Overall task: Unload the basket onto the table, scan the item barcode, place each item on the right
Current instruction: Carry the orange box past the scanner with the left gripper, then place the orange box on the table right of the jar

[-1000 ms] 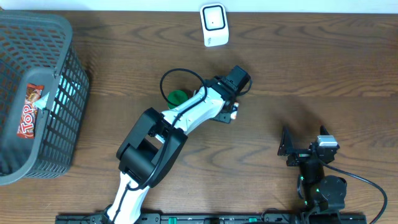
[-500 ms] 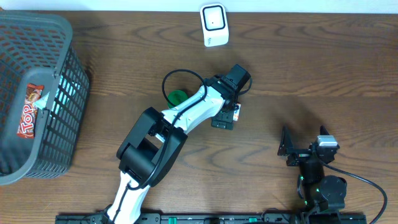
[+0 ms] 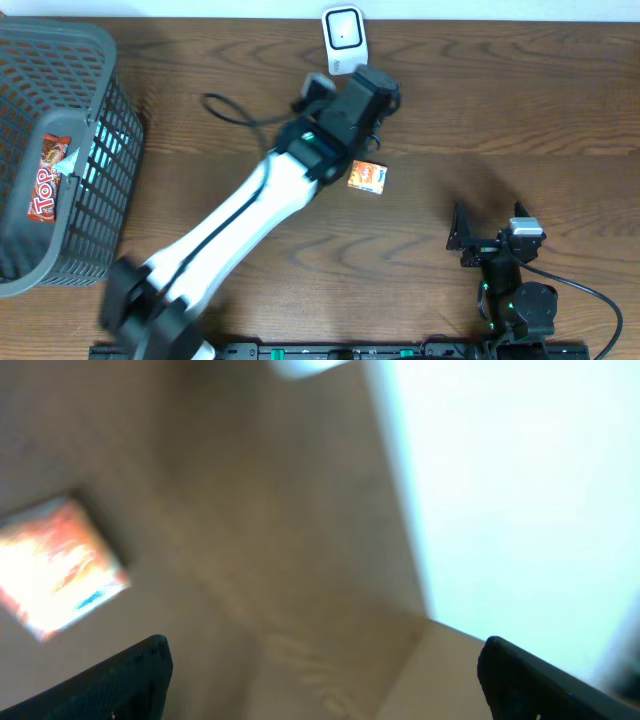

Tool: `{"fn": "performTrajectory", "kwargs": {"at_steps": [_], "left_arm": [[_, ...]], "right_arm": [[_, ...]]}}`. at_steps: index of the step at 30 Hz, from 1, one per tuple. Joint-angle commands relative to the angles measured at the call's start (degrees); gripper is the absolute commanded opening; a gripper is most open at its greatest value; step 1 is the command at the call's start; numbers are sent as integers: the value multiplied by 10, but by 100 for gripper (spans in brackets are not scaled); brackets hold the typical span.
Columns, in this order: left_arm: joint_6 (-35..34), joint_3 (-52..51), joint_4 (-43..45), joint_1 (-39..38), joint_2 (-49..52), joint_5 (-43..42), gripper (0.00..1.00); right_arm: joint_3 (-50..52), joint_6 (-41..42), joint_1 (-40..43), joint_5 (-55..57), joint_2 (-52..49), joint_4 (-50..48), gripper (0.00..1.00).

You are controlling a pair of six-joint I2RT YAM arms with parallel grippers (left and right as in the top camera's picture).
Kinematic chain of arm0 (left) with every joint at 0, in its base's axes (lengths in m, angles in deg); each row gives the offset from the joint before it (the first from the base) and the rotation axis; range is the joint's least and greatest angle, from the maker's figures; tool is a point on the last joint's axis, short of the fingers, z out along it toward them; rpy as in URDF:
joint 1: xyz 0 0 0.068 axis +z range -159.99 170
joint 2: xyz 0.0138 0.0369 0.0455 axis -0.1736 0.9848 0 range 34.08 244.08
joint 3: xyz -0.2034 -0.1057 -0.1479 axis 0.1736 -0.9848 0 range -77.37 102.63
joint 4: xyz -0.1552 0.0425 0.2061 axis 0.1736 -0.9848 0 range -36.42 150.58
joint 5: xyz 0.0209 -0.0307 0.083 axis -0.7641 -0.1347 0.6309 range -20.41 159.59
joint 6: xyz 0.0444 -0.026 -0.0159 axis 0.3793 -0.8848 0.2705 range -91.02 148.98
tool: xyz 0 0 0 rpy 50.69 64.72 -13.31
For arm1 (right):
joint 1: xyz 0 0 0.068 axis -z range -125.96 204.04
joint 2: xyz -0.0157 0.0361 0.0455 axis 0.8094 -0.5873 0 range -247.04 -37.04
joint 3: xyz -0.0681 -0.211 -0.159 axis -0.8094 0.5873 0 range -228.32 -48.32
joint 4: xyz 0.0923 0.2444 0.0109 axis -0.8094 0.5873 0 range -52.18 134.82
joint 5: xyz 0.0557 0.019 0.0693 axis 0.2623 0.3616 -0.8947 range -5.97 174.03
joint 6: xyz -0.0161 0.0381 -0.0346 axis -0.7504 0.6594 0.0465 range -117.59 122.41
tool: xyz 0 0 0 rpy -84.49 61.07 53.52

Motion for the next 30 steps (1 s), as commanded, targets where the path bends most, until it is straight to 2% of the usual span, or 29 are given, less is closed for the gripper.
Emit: {"fn": "performTrajectory", "kwargs": {"at_steps": [1,6,9,10,14,18,22,26,30], "left_arm": [[243,9,7,20,-89,130,98],[511,9,37,92,-197,155,98],[658,9,37,160,-257,155,98],[715,9,29,212,-289,155,98],[728,9,-20,363,-347,155,98],[728,9,-65,486,-361,155,98],[727,9,-100,582,-344,155,98],[692,9,-128,657,-303,148,98],[676,9,-155,723,-245,31,98]], "right_arm": [[1,-3,5,0,1,2,99],[1,-3,5,0,1,2,99],[1,-3,5,0,1,2,99],[1,-3,5,0,1,2,99],[1,-3,5,0,1,2,99],[1,-3,5,0,1,2,99],[1,-3,5,0,1,2,99],[1,-3,5,0,1,2,99],[1,-3,5,0,1,2,99]]}}
